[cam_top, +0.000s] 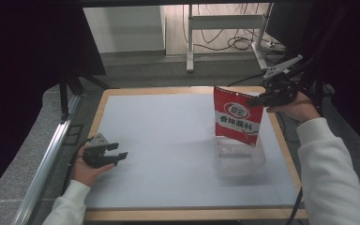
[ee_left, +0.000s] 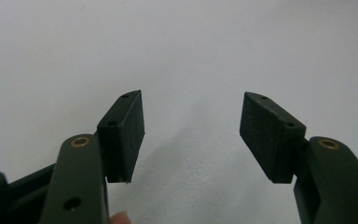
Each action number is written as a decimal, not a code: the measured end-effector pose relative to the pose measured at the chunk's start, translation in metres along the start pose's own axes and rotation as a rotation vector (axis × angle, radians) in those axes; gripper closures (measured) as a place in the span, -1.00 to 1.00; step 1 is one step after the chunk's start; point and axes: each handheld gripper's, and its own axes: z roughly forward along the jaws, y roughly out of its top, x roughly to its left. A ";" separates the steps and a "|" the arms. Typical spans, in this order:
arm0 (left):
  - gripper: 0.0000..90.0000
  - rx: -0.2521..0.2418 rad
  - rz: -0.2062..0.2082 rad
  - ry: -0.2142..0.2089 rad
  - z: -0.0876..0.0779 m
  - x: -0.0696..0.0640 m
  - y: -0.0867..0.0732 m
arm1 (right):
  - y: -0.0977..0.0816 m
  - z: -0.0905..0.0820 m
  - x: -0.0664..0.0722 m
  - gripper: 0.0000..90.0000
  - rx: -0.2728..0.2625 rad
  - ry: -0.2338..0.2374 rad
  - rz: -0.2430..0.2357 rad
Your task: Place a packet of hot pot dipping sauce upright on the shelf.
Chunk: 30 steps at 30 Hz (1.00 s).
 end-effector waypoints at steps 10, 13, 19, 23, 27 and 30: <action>-0.12 -0.004 0.004 -0.009 0.002 0.000 0.003 | -0.023 0.009 -0.005 0.97 -0.023 0.003 0.058; -0.12 0.001 0.010 -0.013 0.003 0.000 0.004 | -0.026 0.008 -0.004 0.96 -0.036 -0.009 0.058; -0.12 -0.006 0.009 -0.017 0.004 0.000 0.005 | -0.020 0.006 0.007 0.27 -0.048 -0.117 0.060; -0.12 -0.008 0.010 -0.021 0.004 -0.001 0.005 | -0.008 0.005 0.025 -0.02 -0.091 -0.181 0.065; -0.12 -0.009 0.012 -0.026 0.004 -0.002 0.005 | 0.005 0.006 0.048 -0.09 -0.142 -0.203 0.057; -0.13 -0.011 0.013 -0.029 0.004 -0.001 0.005 | 0.014 0.010 0.072 -0.17 -0.179 -0.203 0.047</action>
